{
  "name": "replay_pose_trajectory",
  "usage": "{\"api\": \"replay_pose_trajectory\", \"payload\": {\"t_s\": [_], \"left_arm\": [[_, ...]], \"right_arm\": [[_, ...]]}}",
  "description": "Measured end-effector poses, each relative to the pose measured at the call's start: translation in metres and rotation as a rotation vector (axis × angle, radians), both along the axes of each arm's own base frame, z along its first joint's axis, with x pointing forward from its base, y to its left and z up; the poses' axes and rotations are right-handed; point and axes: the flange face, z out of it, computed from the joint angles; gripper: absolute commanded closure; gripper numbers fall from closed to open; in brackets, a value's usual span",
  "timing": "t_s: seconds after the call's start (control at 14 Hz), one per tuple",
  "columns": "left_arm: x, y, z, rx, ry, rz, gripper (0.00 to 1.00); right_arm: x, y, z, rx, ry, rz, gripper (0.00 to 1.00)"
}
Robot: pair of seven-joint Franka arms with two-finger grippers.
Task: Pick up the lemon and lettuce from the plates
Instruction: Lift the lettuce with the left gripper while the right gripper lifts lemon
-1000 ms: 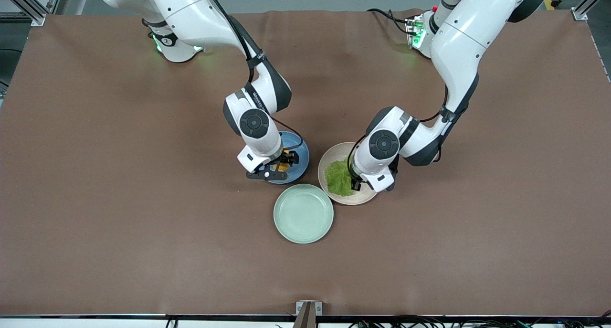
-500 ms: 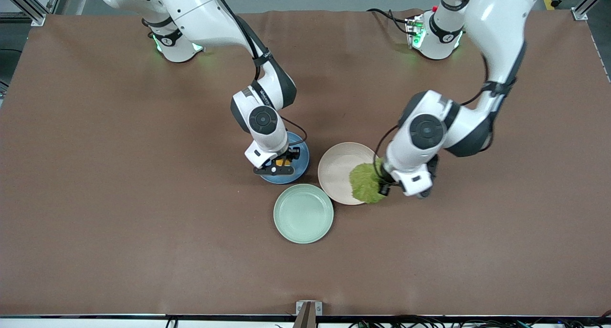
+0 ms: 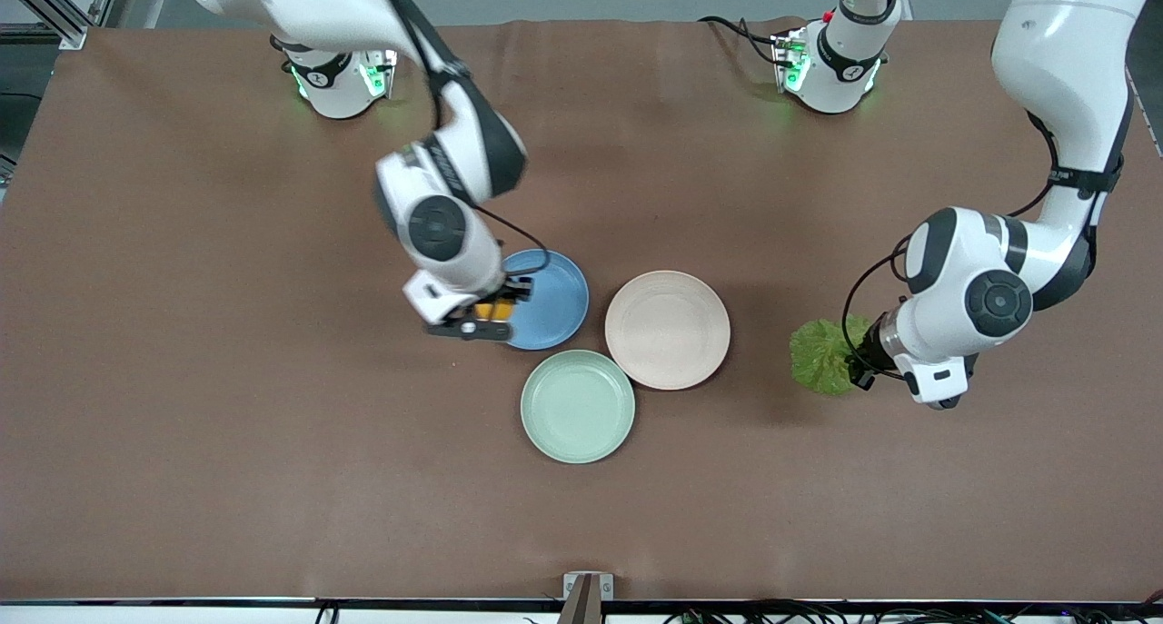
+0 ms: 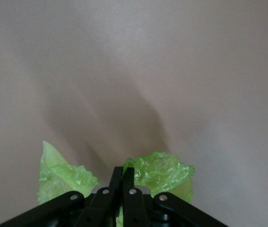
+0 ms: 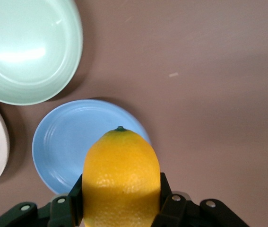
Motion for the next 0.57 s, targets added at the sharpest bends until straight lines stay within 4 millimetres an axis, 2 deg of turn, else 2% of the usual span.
{"api": "replay_pose_trajectory", "payload": {"t_s": [0.07,0.14,0.21,0.29,0.36,0.5,0.57], "left_arm": [[0.000,0.007,-0.014,-0.010,0.013,-0.023,0.36],[0.000,0.015,-0.022,-0.018,0.020,-0.048,0.00],[0.001,0.021,-0.024,-0.023,0.021,-0.069,0.00],[0.003,0.025,-0.020,-0.024,0.012,-0.084,0.00],[0.006,0.024,-0.008,-0.021,-0.003,-0.095,0.00],[0.014,0.017,0.042,-0.003,-0.041,-0.116,0.00],[0.018,0.014,0.078,0.010,-0.066,-0.136,0.00]], "right_arm": [[0.009,-0.042,0.034,0.012,0.011,0.001,0.93],[0.017,-0.088,0.060,0.020,0.019,0.006,0.93],[0.024,-0.133,0.074,0.014,0.016,0.012,0.93],[0.030,-0.175,0.077,-0.004,0.015,0.021,0.93],[0.035,-0.214,0.071,-0.014,0.024,0.033,0.93],[0.040,-0.289,0.047,-0.004,0.049,0.071,0.93],[0.041,-0.326,0.035,0.008,0.050,0.088,0.93]]}}
